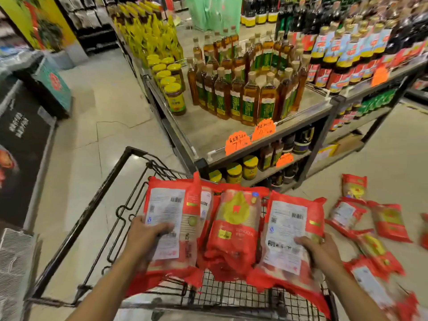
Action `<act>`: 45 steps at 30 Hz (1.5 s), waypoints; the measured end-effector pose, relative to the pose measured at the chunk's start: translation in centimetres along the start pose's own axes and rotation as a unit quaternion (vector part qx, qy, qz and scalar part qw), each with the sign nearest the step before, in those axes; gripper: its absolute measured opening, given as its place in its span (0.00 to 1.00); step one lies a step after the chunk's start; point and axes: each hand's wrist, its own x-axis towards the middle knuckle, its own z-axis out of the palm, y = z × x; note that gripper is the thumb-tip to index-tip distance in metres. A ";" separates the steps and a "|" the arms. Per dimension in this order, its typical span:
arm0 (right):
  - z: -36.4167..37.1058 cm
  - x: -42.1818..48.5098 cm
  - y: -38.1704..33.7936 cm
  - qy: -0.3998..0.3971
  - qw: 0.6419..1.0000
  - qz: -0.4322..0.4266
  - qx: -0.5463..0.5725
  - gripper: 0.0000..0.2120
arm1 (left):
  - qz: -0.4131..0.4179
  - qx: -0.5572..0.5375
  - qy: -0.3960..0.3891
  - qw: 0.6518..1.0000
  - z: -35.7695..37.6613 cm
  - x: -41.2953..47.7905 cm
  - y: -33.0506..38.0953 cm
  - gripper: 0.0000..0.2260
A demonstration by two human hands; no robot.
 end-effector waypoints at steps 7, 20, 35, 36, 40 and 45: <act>1.7 6.2 1.1 -0.039 0.994 0.072 -0.069 0.22 | -0.036 0.094 -0.037 0.994 3.7 11.0 0.8 0.22; 3.0 6.7 2.9 0.090 0.941 0.029 -0.324 0.38 | 0.063 0.262 -0.052 0.962 5.0 14.8 0.7 0.20; 15.6 -14.5 -16.3 0.176 0.765 -0.365 -0.500 0.33 | 0.507 0.483 -0.033 0.713 -1.3 1.3 11.3 0.29; 16.2 -16.6 -17.0 0.191 0.753 -0.375 -0.506 0.33 | 0.542 0.480 -0.024 0.690 -2.1 -0.4 12.1 0.30; 17.5 -24.2 -17.4 0.256 0.737 -0.377 -0.500 0.34 | 0.633 0.451 0.000 0.629 -5.2 -6.8 13.4 0.32; 15.6 -32.1 -15.2 0.326 0.730 -0.327 -0.504 0.35 | 0.702 0.422 -0.045 0.571 -6.3 -13.8 13.3 0.36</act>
